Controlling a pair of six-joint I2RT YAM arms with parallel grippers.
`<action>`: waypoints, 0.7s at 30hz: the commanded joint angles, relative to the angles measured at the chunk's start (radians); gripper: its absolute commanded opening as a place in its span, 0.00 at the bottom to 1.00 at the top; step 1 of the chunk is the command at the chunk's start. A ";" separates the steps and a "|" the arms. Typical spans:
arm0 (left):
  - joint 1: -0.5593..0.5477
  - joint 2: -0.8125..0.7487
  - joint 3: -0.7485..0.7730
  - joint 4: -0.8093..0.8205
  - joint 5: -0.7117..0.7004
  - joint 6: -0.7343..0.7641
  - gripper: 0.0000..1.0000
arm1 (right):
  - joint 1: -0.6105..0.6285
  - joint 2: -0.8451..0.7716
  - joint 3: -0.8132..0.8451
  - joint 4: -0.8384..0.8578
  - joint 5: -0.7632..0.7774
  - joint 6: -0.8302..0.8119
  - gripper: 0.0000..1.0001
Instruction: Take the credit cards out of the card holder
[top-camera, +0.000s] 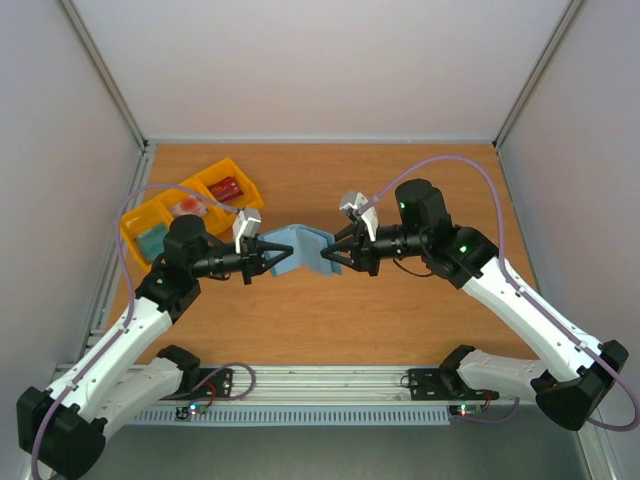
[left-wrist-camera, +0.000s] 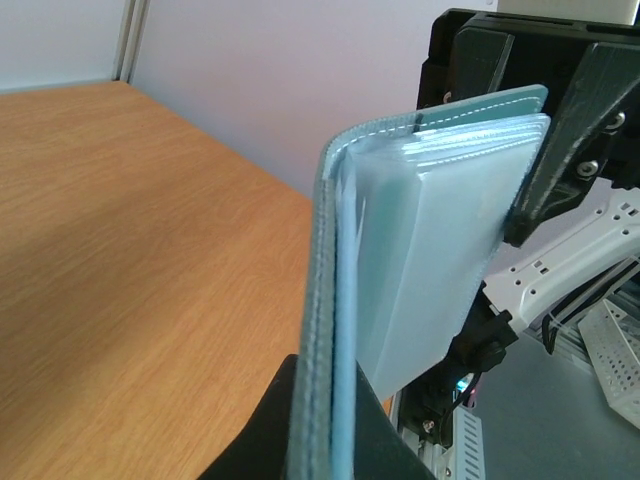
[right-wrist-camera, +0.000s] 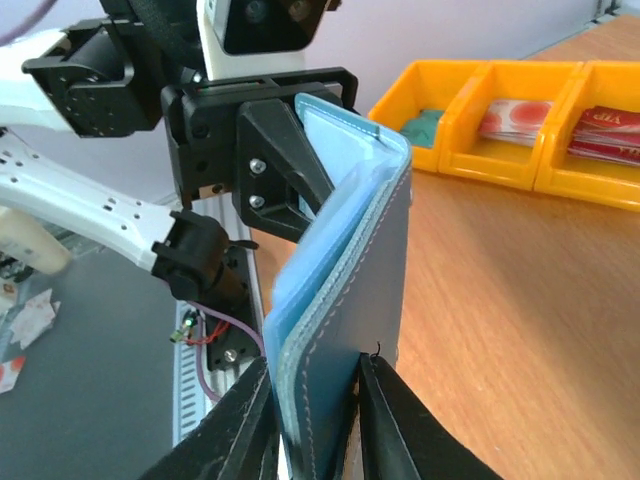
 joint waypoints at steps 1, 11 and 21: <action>-0.006 0.004 0.023 0.063 0.025 0.008 0.00 | -0.005 -0.014 -0.007 -0.039 0.053 -0.010 0.22; -0.007 -0.004 0.025 0.088 0.050 -0.004 0.00 | -0.002 0.045 0.002 -0.014 0.126 0.028 0.06; -0.091 0.017 0.014 0.148 0.011 -0.006 0.00 | 0.060 0.142 0.017 0.116 0.132 0.080 0.20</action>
